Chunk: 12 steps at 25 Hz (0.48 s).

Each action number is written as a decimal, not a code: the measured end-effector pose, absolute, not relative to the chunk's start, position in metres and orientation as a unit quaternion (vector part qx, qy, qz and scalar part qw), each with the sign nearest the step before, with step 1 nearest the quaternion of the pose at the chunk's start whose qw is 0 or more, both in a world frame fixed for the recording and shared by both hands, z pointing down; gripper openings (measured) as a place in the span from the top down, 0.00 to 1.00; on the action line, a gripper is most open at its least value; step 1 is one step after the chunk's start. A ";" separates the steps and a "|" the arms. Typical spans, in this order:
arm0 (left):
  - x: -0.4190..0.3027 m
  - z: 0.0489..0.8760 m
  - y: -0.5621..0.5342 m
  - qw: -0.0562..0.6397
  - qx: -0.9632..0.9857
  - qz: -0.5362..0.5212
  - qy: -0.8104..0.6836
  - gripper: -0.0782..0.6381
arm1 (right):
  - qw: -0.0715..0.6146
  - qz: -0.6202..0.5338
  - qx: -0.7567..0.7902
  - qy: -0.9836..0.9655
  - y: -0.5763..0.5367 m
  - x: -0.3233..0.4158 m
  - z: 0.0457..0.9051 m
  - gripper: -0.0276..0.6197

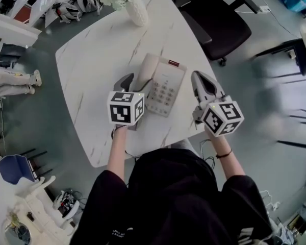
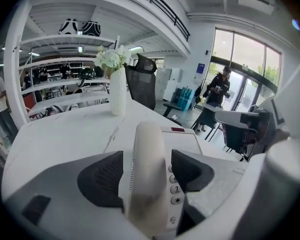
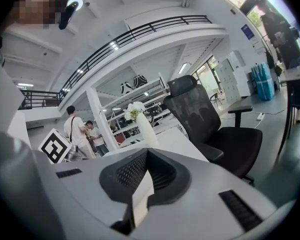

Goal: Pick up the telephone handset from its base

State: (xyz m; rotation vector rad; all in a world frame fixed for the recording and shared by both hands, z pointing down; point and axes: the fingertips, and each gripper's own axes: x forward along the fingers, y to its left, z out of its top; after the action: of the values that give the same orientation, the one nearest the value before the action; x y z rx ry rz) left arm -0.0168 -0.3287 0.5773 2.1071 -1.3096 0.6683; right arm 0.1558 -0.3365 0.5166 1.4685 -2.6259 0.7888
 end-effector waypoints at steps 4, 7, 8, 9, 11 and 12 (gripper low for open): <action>-0.013 0.589 -0.328 0.287 0.792 0.270 -0.466 0.49 | 0.006 0.259 0.480 -0.838 -0.338 0.160 0.519 0.97; -0.011 0.595 -0.327 0.287 0.792 0.283 -0.459 0.50 | 0.004 0.265 0.488 -0.831 -0.336 0.164 0.522 0.97; -0.011 0.597 -0.328 0.283 0.790 0.290 -0.459 0.50 | 0.003 0.267 0.492 -0.829 -0.336 0.166 0.523 0.97; -0.012 0.600 -0.329 0.279 0.789 0.297 -0.460 0.50 | 0.003 0.268 0.496 -0.826 -0.336 0.169 0.524 0.97; -0.011 0.604 -0.330 0.276 0.788 0.307 -0.457 0.50 | 0.003 0.269 0.503 -0.821 -0.335 0.173 0.527 0.97; -0.011 0.607 -0.330 0.277 0.788 0.310 -0.455 0.50 | 0.004 0.270 0.505 -0.820 -0.334 0.175 0.529 0.97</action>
State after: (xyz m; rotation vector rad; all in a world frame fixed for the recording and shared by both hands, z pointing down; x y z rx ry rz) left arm -0.0109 -0.3296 0.6066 2.1163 -1.2214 0.8321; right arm 0.1747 -0.3344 0.5289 1.5842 -2.5691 0.8447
